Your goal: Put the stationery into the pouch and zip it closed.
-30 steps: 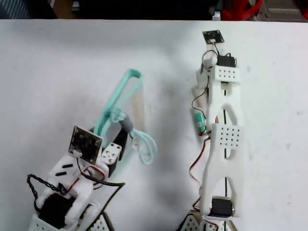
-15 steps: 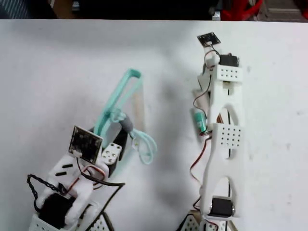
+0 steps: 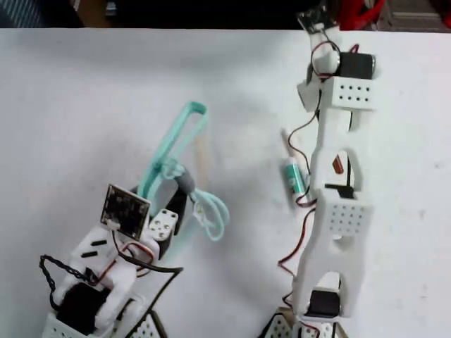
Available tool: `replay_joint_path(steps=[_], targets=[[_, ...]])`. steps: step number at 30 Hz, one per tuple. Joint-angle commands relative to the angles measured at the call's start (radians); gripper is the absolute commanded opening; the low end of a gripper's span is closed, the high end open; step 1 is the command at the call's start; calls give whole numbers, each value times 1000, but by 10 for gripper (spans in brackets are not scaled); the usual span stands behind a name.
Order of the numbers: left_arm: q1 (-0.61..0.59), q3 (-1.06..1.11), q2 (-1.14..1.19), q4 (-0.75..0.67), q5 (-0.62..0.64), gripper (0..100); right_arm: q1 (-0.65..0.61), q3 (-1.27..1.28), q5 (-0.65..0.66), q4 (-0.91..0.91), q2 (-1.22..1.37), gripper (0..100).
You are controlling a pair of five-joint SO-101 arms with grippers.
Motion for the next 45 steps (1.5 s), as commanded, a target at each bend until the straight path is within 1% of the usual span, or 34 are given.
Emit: replay_joint_path(steps=[1, 7, 14, 19, 25, 27, 33, 38, 43, 45], targets=[[-10, 0, 13, -17, 3, 90, -4, 21, 8, 5, -185, 17], [-10, 0, 13, -17, 3, 90, -19, 183, -98, 4, -460, 17], [-10, 0, 13, -15, 3, 90, -119, 410, -97, 2, -800, 17], [-10, 0, 13, -17, 3, 90, -183, 523, -100, -19, -960, 17], [-5, 0, 13, -14, 3, 90, -222, 626, -107, -33, -1127, 17], [-4, 0, 13, -14, 3, 90, -246, 661, -133, -42, -1201, 17], [-2, 0, 13, -15, 3, 90, -366, 891, -132, -156, -1428, 17], [-2, 0, 13, -14, 3, 90, -383, 1097, -132, -288, -1537, 17], [-2, 0, 13, -15, 3, 90, -390, 1134, -143, -394, -1623, 17], [-2, 0, 13, -15, 3, 90, -406, 1134, -172, -447, -1662, 17]])
